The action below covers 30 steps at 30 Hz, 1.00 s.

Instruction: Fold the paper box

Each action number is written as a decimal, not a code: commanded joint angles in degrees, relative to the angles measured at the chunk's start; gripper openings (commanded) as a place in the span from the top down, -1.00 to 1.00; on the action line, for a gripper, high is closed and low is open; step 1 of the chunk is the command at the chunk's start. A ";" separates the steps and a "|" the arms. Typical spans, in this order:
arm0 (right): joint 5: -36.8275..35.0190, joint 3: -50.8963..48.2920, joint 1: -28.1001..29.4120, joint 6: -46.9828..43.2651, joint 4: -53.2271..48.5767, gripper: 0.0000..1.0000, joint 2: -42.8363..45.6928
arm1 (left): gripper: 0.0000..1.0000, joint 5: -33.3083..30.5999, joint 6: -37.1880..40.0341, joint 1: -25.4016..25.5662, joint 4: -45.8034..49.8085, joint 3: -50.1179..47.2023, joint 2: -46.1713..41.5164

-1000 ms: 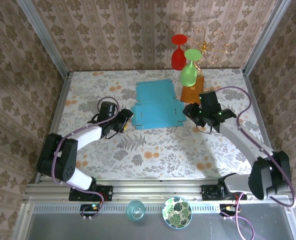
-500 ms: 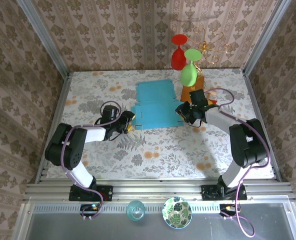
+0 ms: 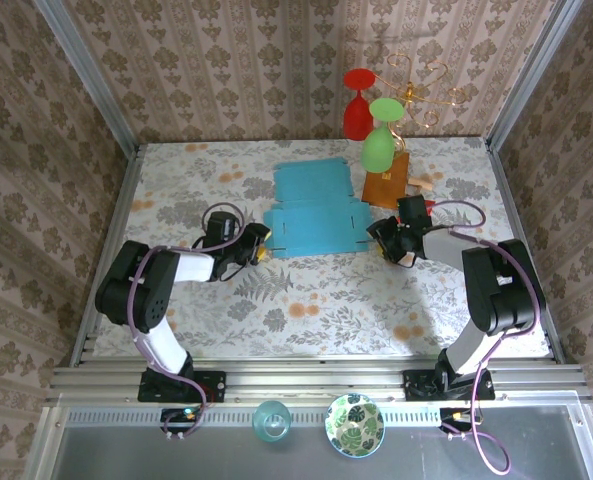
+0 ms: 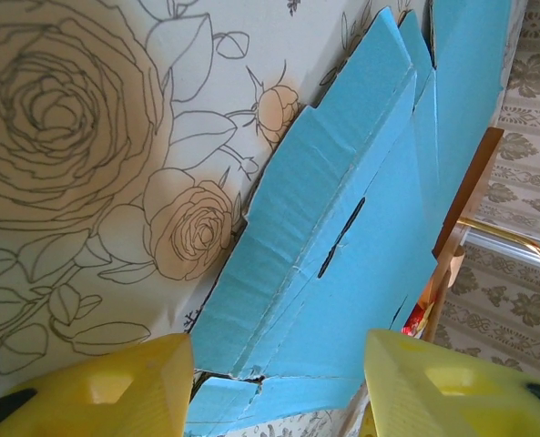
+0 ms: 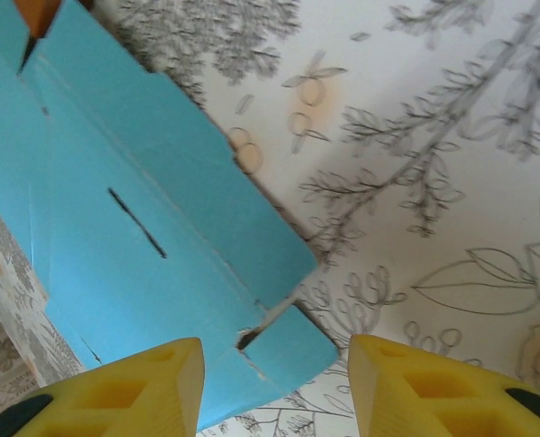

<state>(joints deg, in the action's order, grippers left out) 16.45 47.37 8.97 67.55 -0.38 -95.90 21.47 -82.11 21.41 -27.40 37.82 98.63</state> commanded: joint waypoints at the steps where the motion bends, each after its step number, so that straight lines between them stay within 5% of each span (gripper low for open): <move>1: 1.11 -2.12 -1.31 3.25 3.86 0.04 0.77 | -0.06 0.46 -0.89 0.20 0.57 -1.26 -0.74; 9: 3.07 -1.73 -1.68 8.48 11.66 0.08 -3.60 | -0.06 -0.06 0.02 0.12 12.84 -0.64 -7.82; 14: 3.33 -2.34 -1.34 12.46 14.13 0.09 -4.75 | -0.05 -1.48 7.26 -1.56 26.16 6.21 -11.78; 30: 1.41 -2.46 0.61 16.38 16.48 0.11 -7.38 | 0.16 3.84 18.84 -2.88 29.49 28.11 10.87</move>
<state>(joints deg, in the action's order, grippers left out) 18.83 45.25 9.41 82.11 14.90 -101.41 23.79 -66.76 17.98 -1.02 63.88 108.14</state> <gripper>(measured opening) 0.445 0.423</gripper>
